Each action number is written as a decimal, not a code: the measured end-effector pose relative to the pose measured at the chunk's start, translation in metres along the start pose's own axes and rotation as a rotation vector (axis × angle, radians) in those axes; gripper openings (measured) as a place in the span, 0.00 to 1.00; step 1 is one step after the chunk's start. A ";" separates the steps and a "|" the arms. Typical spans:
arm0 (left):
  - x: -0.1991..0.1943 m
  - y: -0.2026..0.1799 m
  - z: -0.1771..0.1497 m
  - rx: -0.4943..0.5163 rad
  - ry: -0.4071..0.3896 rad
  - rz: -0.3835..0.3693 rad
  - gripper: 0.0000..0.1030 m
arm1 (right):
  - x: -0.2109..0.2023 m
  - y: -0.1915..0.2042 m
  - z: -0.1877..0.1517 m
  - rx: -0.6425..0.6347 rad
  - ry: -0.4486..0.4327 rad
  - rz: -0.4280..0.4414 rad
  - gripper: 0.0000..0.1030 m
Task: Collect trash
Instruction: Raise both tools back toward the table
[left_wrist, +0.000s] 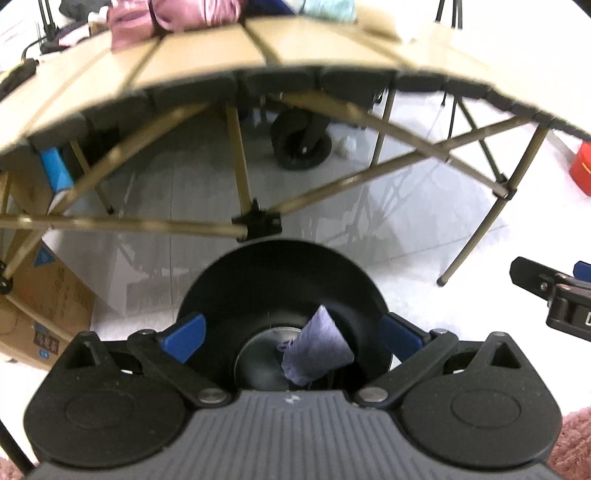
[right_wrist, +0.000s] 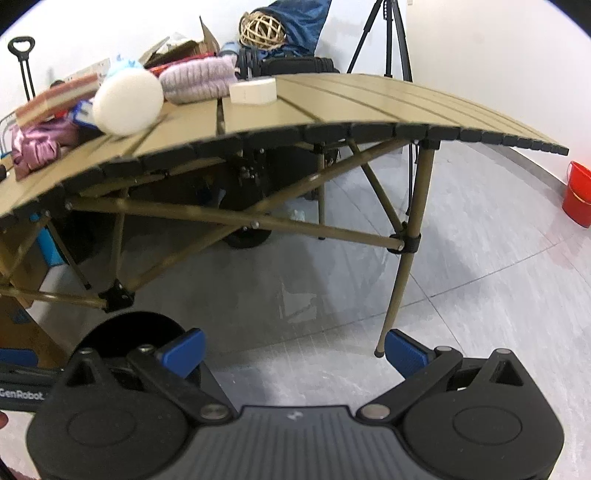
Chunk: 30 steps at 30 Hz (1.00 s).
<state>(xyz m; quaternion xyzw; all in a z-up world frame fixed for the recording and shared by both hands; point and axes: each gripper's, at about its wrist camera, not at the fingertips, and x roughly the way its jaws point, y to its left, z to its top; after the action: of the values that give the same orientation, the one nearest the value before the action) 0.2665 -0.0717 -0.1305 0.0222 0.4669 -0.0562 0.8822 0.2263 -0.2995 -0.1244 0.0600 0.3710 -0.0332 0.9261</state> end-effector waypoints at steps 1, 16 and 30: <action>-0.004 -0.001 0.001 0.004 -0.014 -0.004 1.00 | -0.002 0.000 0.000 0.004 -0.006 0.004 1.00; -0.082 -0.001 0.011 0.048 -0.264 -0.060 1.00 | -0.047 -0.004 0.018 0.037 -0.141 0.087 1.00; -0.121 0.028 0.059 -0.040 -0.474 -0.006 1.00 | -0.069 0.038 0.068 -0.137 -0.381 0.146 1.00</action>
<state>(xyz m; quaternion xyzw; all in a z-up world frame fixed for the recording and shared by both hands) 0.2513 -0.0401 0.0023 -0.0106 0.2477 -0.0533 0.9673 0.2270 -0.2698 -0.0240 0.0161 0.1854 0.0486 0.9813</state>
